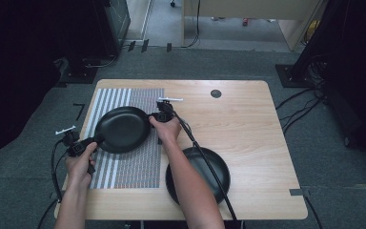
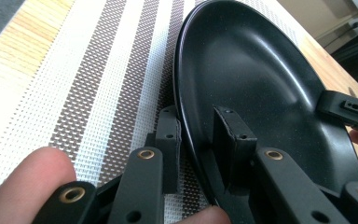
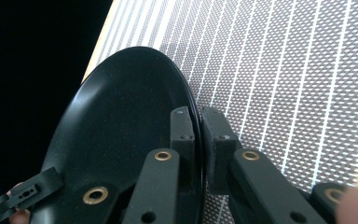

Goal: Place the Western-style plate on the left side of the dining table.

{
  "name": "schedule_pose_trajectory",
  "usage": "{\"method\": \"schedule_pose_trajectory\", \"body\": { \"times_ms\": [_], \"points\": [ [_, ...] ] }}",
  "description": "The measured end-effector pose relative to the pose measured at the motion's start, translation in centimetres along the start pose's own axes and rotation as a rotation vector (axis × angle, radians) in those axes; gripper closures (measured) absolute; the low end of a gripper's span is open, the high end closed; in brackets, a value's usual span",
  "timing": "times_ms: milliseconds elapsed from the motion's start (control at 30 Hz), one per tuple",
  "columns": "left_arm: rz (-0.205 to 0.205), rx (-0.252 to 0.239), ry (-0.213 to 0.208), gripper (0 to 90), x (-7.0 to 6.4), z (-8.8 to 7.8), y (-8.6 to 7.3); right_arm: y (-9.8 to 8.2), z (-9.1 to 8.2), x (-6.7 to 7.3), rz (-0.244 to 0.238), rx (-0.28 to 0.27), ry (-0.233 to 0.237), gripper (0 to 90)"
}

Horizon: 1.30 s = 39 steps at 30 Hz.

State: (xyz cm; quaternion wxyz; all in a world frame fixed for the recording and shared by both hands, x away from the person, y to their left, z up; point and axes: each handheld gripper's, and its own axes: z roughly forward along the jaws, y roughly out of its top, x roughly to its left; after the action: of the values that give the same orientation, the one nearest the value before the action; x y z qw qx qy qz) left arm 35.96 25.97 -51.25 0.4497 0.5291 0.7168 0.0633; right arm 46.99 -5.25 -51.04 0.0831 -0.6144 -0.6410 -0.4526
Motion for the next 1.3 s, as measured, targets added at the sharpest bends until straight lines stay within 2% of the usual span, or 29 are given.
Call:
{"method": "schedule_pose_trajectory", "body": {
  "times_ms": [233, 367, 600, 767, 833, 867, 900, 1000, 1100, 1200, 1300],
  "points": [
    [0.012, 0.008, -0.001, 72.6, -0.2, 0.5, -0.2, 0.2, -0.2, -0.2, -0.014, -0.015, -0.023, 84.2],
    [0.017, -0.005, 0.008, 72.5, -0.4, 0.6, -0.2, 0.1, -0.1, -0.3, -0.014, -0.017, -0.026, 84.0],
    [-0.001, -0.011, 0.0, 72.5, -0.2, 0.8, -0.1, 0.0, 0.2, -0.5, -0.009, -0.02, -0.035, 83.4],
    [-0.003, -0.013, -0.008, 72.1, -0.2, 0.8, -0.2, -0.1, 0.2, -0.3, -0.036, -0.027, -0.041, 83.0],
    [-0.002, -0.016, -0.04, 65.2, -0.1, 0.8, -0.2, -0.1, 0.2, -0.2, -0.053, -0.028, -0.05, 80.3],
    [-0.004, -0.022, -0.068, 59.4, -0.2, 0.9, -0.2, -0.1, 0.2, -0.2, -0.051, -0.031, -0.043, 75.7],
    [-0.001, -0.024, -0.069, 52.6, -0.3, 0.9, -0.2, -0.1, 0.2, 0.0, -0.03, -0.036, -0.027, 70.3],
    [0.041, -0.036, -0.048, 44.7, -0.6, 0.8, -0.4, -0.1, -0.1, 0.2, -0.039, -0.05, -0.043, 64.8],
    [0.08, -0.047, -0.002, 38.6, -0.8, 0.6, -0.4, 0.0, -0.7, 0.2, -0.068, -0.068, -0.061, 59.2],
    [0.11, -0.036, 0.029, 34.7, -1.1, 0.3, -0.5, 0.1, -1.8, 0.2, -0.095, -0.101, -0.084, 53.8],
    [0.139, -0.022, 0.047, 30.1, -1.5, -0.2, -0.6, 0.0, -3.0, 0.1, -0.113, -0.12, -0.08, 48.4]
  ]
}}
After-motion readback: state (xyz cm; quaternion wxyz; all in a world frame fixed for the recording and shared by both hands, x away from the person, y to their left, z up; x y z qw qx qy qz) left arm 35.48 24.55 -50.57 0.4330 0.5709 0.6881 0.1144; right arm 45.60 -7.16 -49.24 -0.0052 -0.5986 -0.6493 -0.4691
